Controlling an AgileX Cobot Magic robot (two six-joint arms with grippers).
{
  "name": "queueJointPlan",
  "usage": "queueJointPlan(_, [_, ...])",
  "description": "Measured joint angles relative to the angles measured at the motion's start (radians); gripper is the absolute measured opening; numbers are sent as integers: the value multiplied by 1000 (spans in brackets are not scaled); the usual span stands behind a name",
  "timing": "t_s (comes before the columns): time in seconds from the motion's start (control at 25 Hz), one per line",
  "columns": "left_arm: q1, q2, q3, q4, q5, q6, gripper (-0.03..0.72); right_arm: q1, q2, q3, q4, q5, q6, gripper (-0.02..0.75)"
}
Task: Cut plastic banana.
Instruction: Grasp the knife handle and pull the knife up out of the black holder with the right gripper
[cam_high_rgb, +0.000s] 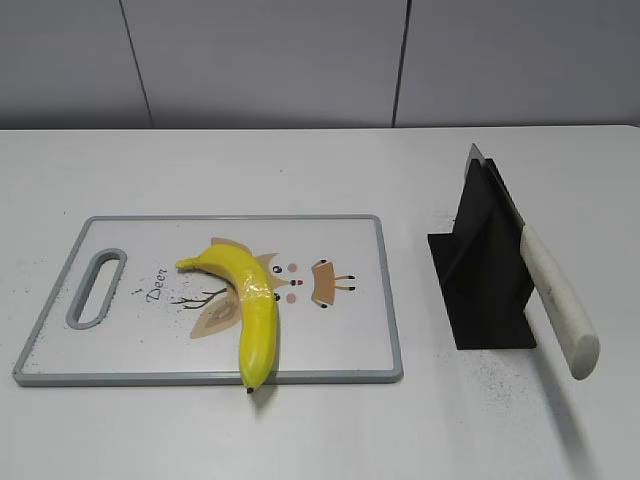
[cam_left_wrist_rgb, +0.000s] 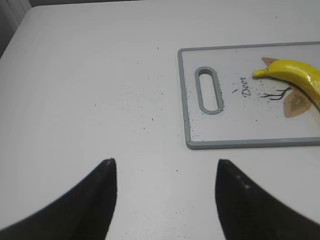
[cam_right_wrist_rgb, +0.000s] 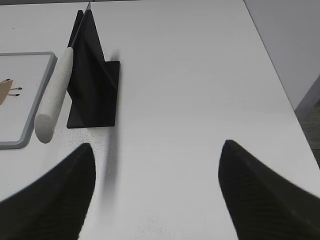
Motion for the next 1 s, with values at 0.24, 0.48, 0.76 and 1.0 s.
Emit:
queueJointPlan(0.24, [0,0,0,0,0,0,613,0,0,0,0,0,0,585])
queueJointPlan(0.48, [0,0,0,-1,0,0,613,0,0,0,0,0,0,585])
queueJointPlan(0.76, [0,0,0,-2,0,0,607,0,0,0,0,0,0,585])
queueJointPlan(1.0, [0,0,0,-2,0,0,595,0,0,0,0,0,0,585])
